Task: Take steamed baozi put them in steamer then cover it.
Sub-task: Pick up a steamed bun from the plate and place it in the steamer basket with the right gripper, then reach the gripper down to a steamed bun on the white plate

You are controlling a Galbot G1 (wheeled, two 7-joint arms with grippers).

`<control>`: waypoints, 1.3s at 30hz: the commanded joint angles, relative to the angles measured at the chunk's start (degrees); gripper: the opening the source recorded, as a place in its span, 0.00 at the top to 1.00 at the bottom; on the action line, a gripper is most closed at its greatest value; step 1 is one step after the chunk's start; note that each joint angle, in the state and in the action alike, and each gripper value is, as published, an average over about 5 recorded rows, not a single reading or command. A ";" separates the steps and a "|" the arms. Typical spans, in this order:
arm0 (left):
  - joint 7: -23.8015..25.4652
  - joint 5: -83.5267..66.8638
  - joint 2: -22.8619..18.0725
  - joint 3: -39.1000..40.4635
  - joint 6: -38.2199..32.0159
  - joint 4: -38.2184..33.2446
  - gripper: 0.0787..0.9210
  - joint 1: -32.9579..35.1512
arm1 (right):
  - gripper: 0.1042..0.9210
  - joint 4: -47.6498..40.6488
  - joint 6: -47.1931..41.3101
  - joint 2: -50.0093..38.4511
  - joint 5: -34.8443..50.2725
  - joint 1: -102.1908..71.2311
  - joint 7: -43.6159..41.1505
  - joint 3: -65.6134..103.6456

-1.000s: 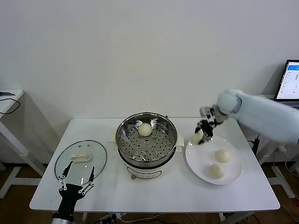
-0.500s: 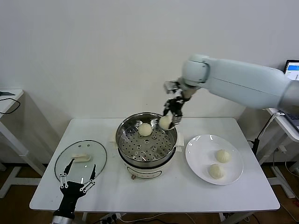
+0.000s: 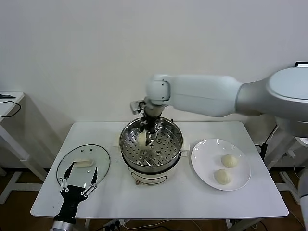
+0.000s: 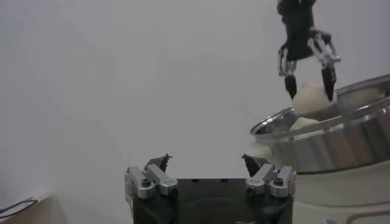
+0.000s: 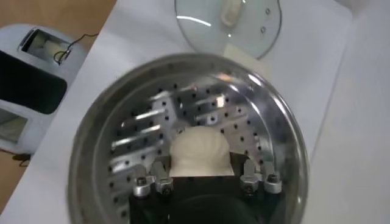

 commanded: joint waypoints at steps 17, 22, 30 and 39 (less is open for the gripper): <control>-0.04 -1.00 -0.48 -1.55 0.24 -0.65 0.12 0.45 | 0.14 -3.32 -0.65 4.60 1.14 -4.50 6.06 -0.83; -0.07 -0.98 -0.74 -1.62 0.38 -0.60 0.12 0.52 | 0.12 1.19 -0.68 0.12 -0.35 -2.12 5.61 0.55; -0.05 -0.41 -1.07 -1.56 0.51 -1.03 0.12 0.84 | 0.12 13.52 1.16 -19.02 -5.32 6.30 -3.03 4.65; -0.02 0.97 -1.10 -1.09 0.47 -1.44 0.12 1.45 | 0.12 15.10 9.95 -42.17 -16.27 9.33 -15.12 1.75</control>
